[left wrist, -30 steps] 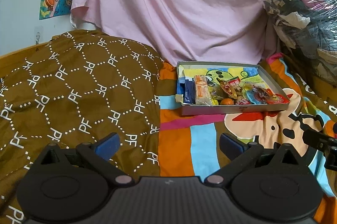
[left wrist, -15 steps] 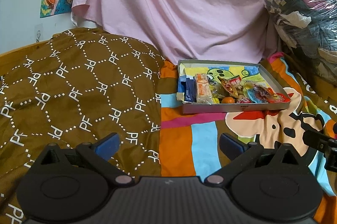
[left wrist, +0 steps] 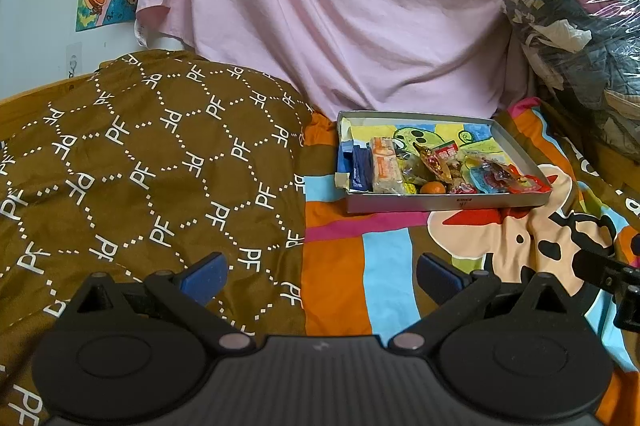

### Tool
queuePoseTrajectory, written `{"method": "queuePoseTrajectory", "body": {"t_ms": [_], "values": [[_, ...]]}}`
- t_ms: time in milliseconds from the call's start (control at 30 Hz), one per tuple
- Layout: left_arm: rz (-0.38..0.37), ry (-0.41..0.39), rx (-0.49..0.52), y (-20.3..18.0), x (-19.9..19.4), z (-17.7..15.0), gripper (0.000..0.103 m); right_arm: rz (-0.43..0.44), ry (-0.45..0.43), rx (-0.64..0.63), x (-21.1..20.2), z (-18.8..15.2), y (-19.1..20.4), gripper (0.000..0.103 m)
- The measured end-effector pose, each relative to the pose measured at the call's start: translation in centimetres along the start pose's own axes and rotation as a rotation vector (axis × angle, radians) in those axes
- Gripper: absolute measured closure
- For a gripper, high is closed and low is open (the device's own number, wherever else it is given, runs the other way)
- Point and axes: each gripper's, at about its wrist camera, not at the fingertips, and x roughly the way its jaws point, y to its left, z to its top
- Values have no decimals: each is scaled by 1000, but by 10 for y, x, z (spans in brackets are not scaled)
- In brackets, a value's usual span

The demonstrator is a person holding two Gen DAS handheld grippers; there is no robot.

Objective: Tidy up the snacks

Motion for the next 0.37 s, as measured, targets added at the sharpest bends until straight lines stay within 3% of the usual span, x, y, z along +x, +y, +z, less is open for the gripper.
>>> {"method": "queuePoseTrajectory", "body": {"t_ms": [367], "values": [[-24, -33, 15, -3, -4, -3, 0, 8, 15, -14, 2, -1, 2, 1]]}}
